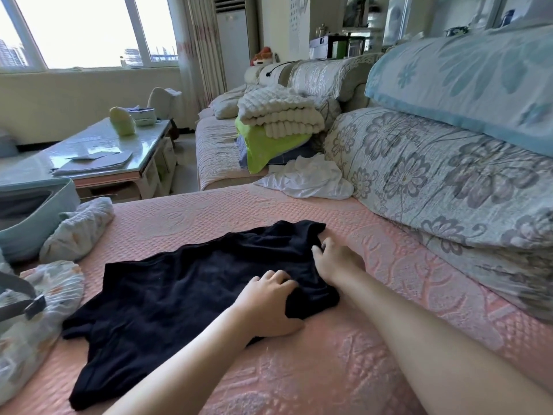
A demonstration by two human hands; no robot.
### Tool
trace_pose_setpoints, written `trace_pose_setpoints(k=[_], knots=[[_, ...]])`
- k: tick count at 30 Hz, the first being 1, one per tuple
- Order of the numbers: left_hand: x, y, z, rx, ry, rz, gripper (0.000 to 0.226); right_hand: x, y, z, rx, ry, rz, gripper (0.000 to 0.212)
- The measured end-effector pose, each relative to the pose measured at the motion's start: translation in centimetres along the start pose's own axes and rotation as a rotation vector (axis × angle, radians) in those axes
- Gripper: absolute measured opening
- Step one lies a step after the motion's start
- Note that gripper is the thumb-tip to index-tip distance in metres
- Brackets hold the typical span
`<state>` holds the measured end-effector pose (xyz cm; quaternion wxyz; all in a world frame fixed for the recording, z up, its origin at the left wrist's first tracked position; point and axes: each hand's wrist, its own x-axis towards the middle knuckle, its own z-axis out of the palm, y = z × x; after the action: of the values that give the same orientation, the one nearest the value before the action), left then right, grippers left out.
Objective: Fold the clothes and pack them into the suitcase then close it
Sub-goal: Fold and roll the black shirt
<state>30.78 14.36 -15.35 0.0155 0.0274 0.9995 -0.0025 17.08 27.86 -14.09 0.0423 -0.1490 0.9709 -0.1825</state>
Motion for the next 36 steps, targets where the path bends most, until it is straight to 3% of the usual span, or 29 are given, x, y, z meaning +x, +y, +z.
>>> trace_pose_setpoints(k=[2, 5, 7, 12, 16, 20, 22, 24, 26, 30, 33, 36], knots=[[1.2, 1.5, 0.3, -0.022, 0.091, 0.055, 0.072, 1.7, 0.8, -0.3, -0.023, 0.008, -0.023, 0.037], [3.0, 3.8, 0.8, -0.082, 0.128, 0.056, 0.061, 3.7, 2.3, -0.5, -0.117, -0.137, -0.222, 0.068], [4.2, 4.6, 1.1, -0.095, 0.155, 0.047, 0.053, 4.9, 2.9, -0.2, -0.150, -0.212, -0.337, 0.077], [5.7, 4.5, 1.5, -0.252, 0.176, 0.023, 0.022, 7.4, 2.4, 1.0, -0.142, -0.110, -0.402, 0.048], [5.5, 4.2, 0.6, -0.503, 0.157, -0.056, 0.015, 7.5, 3.6, -0.1, -0.225, 0.090, -0.457, 0.035], [6.2, 6.4, -1.0, -0.645, 0.172, -0.024, 0.016, 6.4, 7.2, -2.9, -0.390, 0.197, -0.422, 0.026], [6.8, 9.1, -1.4, -0.689, 0.122, 0.046, 0.013, 5.5, 9.3, -3.9, -0.517, 0.205, -0.360, 0.024], [7.1, 11.8, -1.2, -0.626, -0.042, 0.149, 0.011, 4.7, 11.4, -4.2, -0.649, 0.178, -0.280, 0.029], [7.1, 13.1, -0.9, -0.562, -0.184, 0.171, 0.027, 4.1, 12.9, -4.2, -0.720, 0.140, -0.246, 0.035], [6.2, 11.2, -1.0, -0.715, -0.104, 0.084, 0.017, 2.8, 12.4, -5.2, -0.591, 0.139, -0.269, 0.043], [4.5, 7.7, -0.7, -0.587, 0.072, 0.027, 0.020, 1.5, 9.9, -5.3, -0.371, 0.090, -0.344, 0.043], [1.9, 3.7, 0.6, -0.364, 0.147, -0.033, 0.028, -0.6, 6.1, -4.3, -0.253, 0.018, -0.426, 0.046]])
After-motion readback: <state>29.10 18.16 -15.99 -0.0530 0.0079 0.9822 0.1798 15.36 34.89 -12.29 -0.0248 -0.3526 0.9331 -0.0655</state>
